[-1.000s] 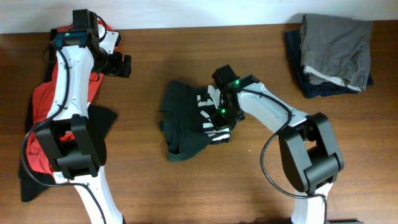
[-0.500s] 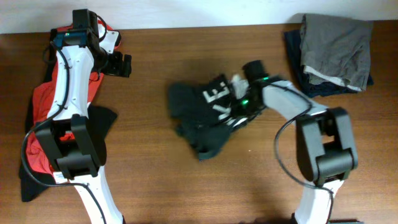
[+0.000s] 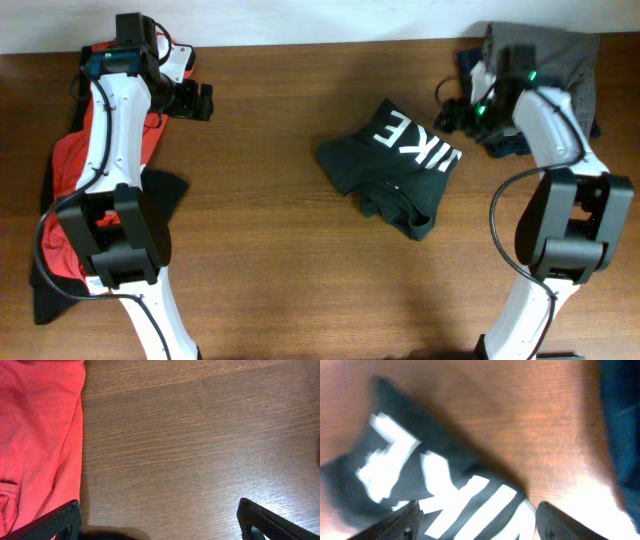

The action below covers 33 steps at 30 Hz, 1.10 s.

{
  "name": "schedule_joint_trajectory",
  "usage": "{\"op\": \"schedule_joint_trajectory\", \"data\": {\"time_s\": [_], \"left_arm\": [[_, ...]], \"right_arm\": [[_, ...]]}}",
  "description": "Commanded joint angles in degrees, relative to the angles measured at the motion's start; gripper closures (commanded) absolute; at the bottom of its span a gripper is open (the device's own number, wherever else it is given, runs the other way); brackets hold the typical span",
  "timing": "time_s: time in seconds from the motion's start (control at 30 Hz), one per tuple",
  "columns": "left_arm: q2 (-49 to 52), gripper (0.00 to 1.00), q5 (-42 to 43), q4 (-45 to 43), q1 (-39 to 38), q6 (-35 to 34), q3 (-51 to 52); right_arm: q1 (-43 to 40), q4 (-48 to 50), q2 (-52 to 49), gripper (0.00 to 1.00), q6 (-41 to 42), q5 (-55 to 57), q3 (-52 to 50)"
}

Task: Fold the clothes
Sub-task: 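Grasp the folded green shirt bundle with the right gripper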

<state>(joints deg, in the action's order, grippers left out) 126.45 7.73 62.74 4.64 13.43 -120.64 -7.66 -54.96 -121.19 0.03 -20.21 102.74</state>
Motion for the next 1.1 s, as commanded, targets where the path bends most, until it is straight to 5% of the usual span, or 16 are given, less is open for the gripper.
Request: {"op": "schedule_joint_trajectory", "data": {"time_s": [0.0, 0.1, 0.37, 1.07], "left_arm": [[0.3, 0.01, 1.7, -0.2, 0.2, -0.3, -0.4], [0.3, 0.01, 1.7, -0.4, 0.2, -0.3, -0.4], [0.3, 0.01, 1.3, -0.7, 0.3, 0.3, -0.4], [0.3, 0.01, 1.3, -1.7, 0.4, 0.3, -0.4]], "right_arm": [[3.6, -10.1, 0.7, 0.23, -8.6, -1.4, 11.3], [9.7, -20.9, 0.7, 0.19, -15.6, 4.7, 13.8], [20.5, -26.7, 0.7, 0.17, -12.6, 13.1, 5.9], [28.4, -2.1, 0.7, 0.03, -17.0, 14.4, -14.9]]}}
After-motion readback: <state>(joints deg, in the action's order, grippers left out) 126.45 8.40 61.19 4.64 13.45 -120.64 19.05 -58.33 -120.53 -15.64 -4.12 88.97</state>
